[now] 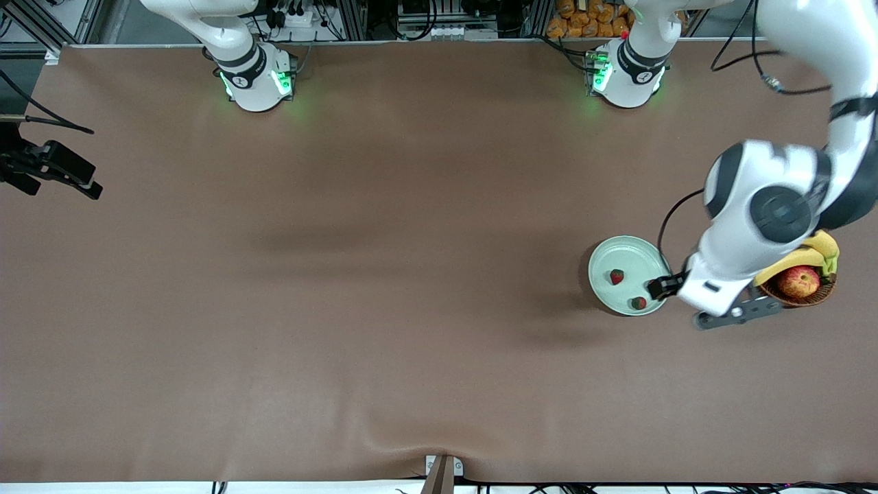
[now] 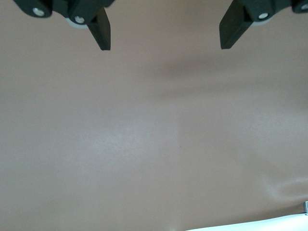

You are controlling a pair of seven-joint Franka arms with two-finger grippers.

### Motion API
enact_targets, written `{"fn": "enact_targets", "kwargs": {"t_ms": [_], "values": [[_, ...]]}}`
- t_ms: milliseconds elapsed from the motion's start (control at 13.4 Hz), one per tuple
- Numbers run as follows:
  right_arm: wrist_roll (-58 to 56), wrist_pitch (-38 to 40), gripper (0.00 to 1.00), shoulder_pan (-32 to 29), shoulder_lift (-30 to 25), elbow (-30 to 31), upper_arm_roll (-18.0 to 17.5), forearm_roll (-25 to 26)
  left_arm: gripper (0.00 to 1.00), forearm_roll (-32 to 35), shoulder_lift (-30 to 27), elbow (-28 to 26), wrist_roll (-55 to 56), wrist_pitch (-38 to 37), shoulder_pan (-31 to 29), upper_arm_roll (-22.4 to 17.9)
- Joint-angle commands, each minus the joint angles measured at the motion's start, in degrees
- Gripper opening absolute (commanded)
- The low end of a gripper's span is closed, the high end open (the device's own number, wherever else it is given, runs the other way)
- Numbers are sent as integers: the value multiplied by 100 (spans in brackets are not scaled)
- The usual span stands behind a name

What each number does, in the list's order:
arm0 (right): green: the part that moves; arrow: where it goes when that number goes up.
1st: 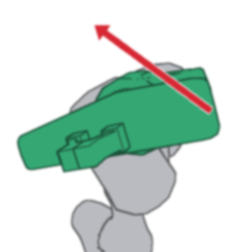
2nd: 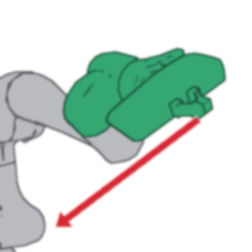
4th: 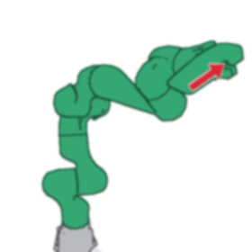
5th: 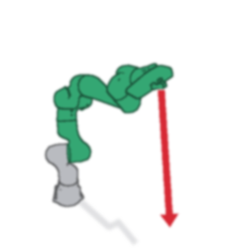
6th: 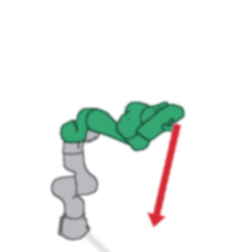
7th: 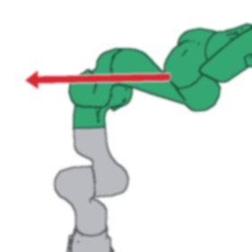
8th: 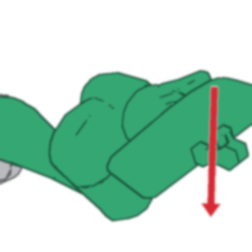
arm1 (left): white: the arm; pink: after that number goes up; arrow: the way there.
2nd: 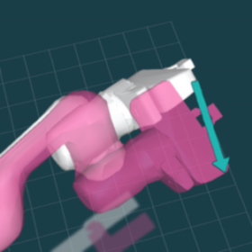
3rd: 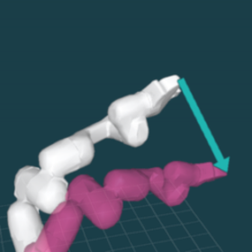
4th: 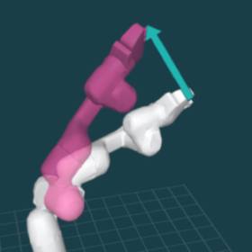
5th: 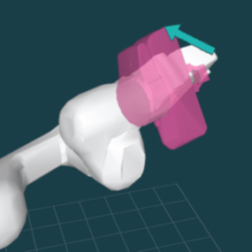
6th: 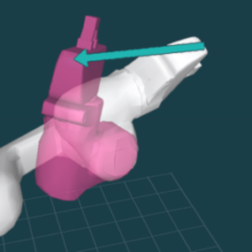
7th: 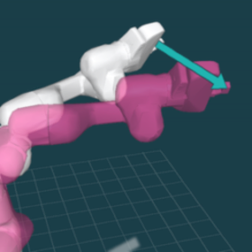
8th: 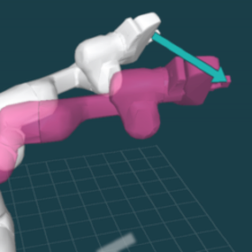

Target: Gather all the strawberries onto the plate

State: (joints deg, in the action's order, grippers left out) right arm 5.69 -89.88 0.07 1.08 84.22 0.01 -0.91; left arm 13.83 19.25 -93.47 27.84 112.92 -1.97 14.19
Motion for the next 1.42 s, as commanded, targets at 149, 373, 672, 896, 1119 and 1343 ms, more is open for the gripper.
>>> {"fn": "enact_targets", "kwargs": {"t_ms": [149,373,672,896,1119,1343], "values": [[-41,119,100,-7,68,-160,-10,126,100,-591,-430,820,-472,-998,-128,57],[-24,189,100,-15,59,-125,-10,126,100,-995,-694,980,-945,-1404,-319,31],[-24,269,100,-15,68,-134,-1,126,100,-1462,-1317,875,-2044,-1851,-418,-232],[-24,269,100,-24,68,-142,-1,126,100,-1462,-1766,586,-2159,-2651,-208,-434],[-24,269,100,-24,68,-142,-1,126,100,-1462,-2232,58,-2221,-2626,13,-637],[-24,269,100,-33,68,-142,8,126,100,-1462,-2487,-231,-2221,-2556,30,-637]]}}
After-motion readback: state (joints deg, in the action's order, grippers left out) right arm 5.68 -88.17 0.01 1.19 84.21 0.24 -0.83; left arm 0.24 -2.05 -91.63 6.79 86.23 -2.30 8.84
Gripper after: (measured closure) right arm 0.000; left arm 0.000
